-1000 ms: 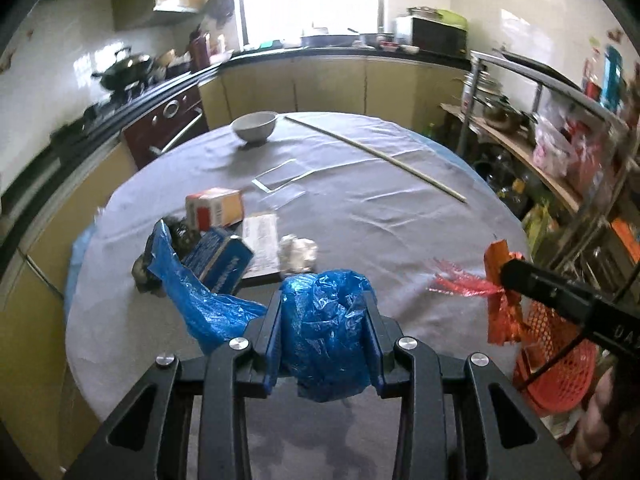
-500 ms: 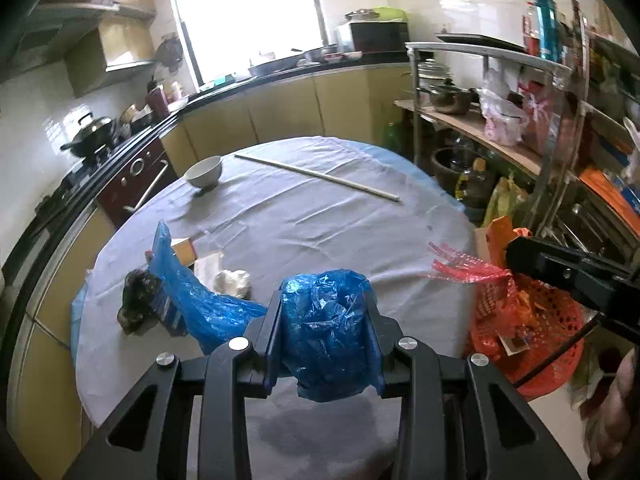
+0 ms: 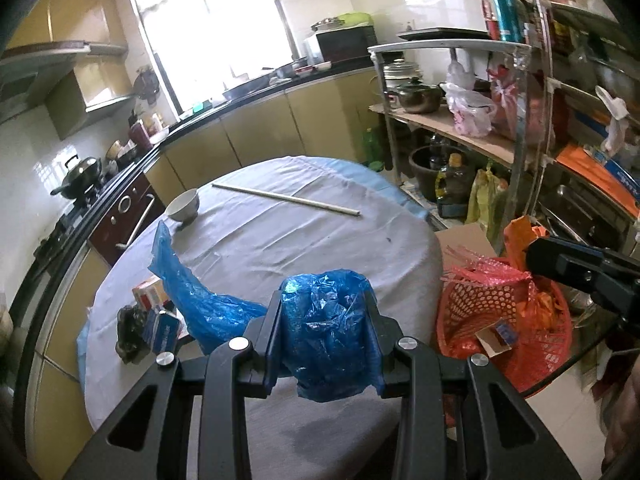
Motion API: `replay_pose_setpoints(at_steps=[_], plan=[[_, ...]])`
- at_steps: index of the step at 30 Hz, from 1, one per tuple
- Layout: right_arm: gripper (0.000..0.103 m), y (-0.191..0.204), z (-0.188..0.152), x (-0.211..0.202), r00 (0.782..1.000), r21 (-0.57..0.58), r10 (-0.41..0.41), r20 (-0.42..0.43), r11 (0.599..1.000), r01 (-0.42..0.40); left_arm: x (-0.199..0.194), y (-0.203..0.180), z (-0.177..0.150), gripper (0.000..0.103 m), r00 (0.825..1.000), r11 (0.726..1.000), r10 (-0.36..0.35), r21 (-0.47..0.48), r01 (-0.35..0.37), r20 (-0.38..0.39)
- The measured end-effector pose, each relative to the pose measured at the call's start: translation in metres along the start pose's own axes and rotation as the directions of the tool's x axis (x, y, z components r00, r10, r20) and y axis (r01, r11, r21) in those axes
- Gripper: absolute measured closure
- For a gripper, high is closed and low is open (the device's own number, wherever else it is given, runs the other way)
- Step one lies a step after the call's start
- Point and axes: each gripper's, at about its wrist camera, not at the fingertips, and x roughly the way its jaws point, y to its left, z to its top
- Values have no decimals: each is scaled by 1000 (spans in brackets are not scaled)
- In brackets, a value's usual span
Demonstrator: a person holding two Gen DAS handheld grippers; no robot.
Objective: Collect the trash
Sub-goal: 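Carry the blue bag and orange bag over to the red basket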
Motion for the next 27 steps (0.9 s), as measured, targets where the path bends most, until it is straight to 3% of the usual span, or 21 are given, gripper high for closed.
replay_pose_setpoints(at_steps=[17,27], plan=[[68,-56,-2,-42,997,94,-54,52,994,49,6,-69,14,66,998,989,-58,136,60,-15],[68,-71,-5,-55,996,128,-69,64,990,61,10,-90,17,66,997,981,-72,180,76,-27]])
